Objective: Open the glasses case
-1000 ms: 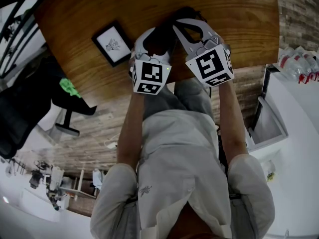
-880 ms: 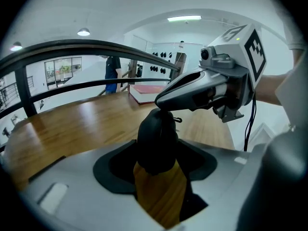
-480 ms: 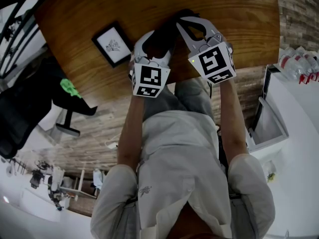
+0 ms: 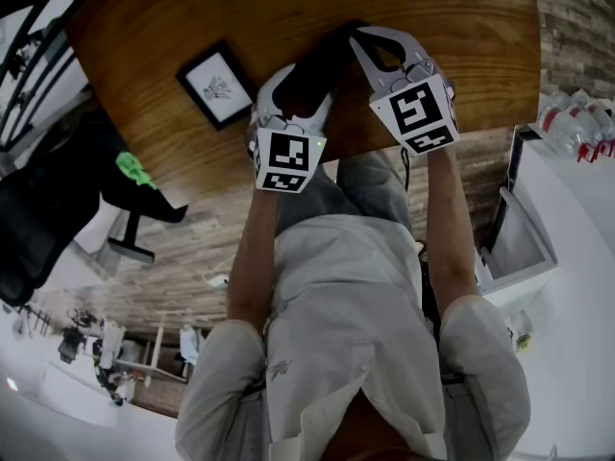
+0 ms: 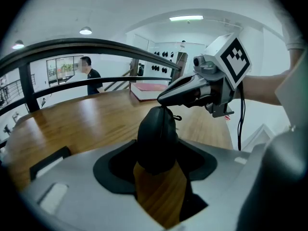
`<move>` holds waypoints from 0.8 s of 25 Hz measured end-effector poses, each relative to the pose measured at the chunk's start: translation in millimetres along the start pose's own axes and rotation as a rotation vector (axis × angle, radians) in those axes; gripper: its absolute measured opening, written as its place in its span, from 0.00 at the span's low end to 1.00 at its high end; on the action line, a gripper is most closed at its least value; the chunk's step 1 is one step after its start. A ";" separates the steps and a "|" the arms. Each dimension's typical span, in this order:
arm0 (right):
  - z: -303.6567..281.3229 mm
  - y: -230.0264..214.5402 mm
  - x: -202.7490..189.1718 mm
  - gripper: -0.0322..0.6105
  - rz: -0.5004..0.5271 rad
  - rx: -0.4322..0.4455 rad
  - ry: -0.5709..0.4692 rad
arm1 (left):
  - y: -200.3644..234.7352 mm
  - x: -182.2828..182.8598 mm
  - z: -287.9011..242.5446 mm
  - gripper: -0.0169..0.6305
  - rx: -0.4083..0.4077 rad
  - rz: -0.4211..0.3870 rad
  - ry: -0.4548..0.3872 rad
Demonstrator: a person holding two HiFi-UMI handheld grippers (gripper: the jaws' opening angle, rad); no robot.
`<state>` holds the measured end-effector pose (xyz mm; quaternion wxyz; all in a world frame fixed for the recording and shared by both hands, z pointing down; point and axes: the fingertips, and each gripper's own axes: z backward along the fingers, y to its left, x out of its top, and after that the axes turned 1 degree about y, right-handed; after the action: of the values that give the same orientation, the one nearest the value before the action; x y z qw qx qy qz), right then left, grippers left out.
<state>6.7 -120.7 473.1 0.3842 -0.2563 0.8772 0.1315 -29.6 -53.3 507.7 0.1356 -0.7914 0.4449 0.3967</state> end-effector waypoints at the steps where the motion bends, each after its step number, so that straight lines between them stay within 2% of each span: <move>1: 0.0 -1.4 -0.9 0.05 -0.002 -0.002 0.002 | -0.4 -0.6 0.0 0.46 0.001 0.000 0.001; 20: -6.2 -17.3 -11.6 0.05 -0.089 -0.006 0.015 | -3.8 -11.6 -1.0 0.46 0.026 0.016 0.005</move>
<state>19.1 -133.7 485.2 0.3823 -0.2974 0.8673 0.1150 -29.4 -44.8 516.5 0.1416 -0.7870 0.4567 0.3899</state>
